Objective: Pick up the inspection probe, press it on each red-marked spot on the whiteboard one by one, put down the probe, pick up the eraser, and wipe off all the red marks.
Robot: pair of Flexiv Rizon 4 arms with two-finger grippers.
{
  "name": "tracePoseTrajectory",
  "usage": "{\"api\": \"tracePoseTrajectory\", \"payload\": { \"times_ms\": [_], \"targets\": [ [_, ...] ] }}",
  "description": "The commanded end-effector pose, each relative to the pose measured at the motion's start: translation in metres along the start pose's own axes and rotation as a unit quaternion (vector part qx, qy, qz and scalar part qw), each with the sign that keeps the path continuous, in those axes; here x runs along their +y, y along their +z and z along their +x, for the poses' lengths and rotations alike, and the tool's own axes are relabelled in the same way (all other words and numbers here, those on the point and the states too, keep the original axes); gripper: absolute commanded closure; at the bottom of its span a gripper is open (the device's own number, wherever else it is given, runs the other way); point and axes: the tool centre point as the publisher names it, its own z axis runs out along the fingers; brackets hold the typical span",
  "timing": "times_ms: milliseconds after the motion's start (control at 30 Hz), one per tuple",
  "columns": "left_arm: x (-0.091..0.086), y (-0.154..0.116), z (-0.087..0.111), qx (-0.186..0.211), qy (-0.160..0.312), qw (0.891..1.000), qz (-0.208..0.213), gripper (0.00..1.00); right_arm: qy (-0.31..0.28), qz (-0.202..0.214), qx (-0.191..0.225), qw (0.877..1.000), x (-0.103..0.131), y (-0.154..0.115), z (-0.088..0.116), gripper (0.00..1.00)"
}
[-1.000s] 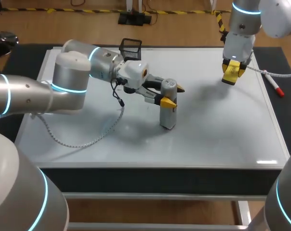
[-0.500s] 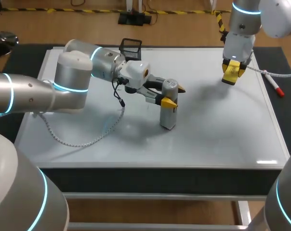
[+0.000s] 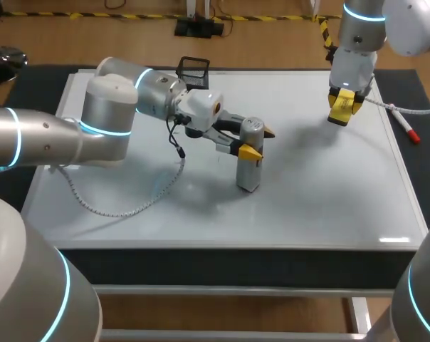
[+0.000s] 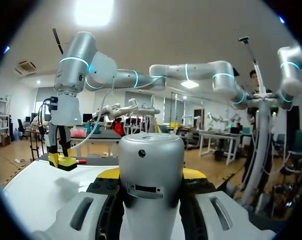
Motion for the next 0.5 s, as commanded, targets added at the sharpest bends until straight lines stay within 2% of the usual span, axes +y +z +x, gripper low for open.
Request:
{"api": "tracePoseTrajectory", "payload": {
  "times_ms": [33, 100, 233, 500],
  "targets": [
    [-0.004, -0.005, -0.002, -0.004, 0.005, 1.0, -0.003, 1.0, -0.001, 0.0, 0.002, 1.0, -0.001, -0.001, 0.0, 1.0],
    [-0.011, -0.015, -0.005, -0.011, 0.009, 1.0, -0.001, 1.0, -0.001, 0.0, 0.002, 1.0, -0.001, -0.001, 0.0, 1.0],
    [-0.03, -0.053, -0.015, -0.042, 0.022, 0.999, -0.01, 1.0, -0.001, 0.0, 0.002, 1.0, -0.001, -0.001, 0.0, 1.0],
    [-0.062, -0.139, -0.027, -0.117, 0.046, 0.992, -0.024, 1.0, -0.001, 0.0, 0.002, 1.0, -0.001, -0.001, 0.0, 1.0]
  ]
}}
